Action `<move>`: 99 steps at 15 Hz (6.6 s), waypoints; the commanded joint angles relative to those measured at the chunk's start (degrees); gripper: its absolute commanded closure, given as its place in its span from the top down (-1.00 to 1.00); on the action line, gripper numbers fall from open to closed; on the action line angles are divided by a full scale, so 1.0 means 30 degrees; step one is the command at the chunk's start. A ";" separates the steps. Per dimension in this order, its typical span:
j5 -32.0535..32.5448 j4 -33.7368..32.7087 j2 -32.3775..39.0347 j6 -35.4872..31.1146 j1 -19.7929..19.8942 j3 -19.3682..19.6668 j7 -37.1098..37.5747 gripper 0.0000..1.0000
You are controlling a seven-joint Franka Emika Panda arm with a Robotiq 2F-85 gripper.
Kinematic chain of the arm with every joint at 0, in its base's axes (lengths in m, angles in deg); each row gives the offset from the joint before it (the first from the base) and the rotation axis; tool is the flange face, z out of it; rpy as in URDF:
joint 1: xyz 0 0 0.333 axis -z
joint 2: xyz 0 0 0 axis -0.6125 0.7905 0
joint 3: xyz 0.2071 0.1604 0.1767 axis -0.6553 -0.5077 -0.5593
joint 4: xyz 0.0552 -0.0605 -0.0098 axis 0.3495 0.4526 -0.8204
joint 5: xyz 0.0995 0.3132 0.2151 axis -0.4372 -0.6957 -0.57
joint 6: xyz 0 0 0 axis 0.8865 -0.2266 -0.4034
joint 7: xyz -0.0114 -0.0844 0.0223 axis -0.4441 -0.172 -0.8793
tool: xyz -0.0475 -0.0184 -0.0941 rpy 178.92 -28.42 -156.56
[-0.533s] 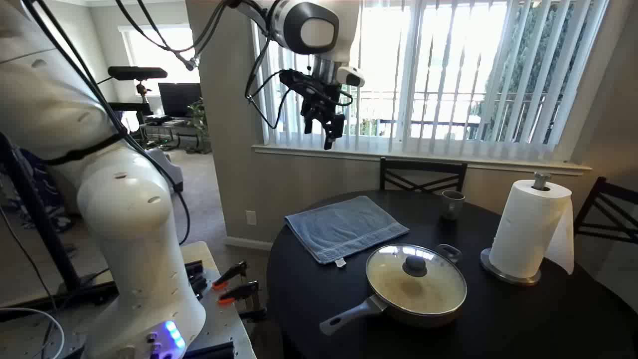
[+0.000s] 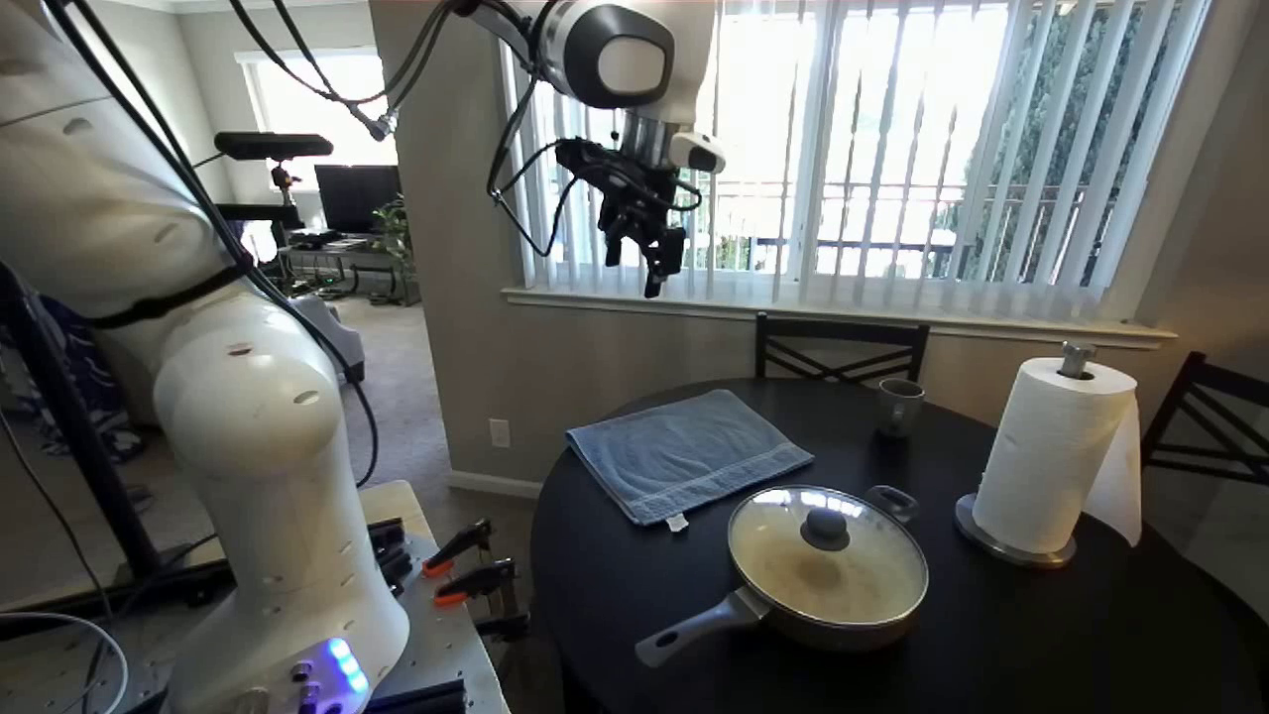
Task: Remove the lid from the top of the pot
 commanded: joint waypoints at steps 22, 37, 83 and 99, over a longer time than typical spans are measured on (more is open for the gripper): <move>-0.0132 -0.0043 0.0017 0.0082 0.0421 -0.0368 -0.0114 1.00; -0.0132 -0.0043 0.0017 0.0082 0.0421 -0.0368 -0.0114 1.00; 0.1525 -0.6997 1.5598 -0.5057 0.4524 0.1882 0.9648 1.00; -0.1576 -0.9518 1.8881 -0.5444 0.5905 0.1945 0.9857 1.00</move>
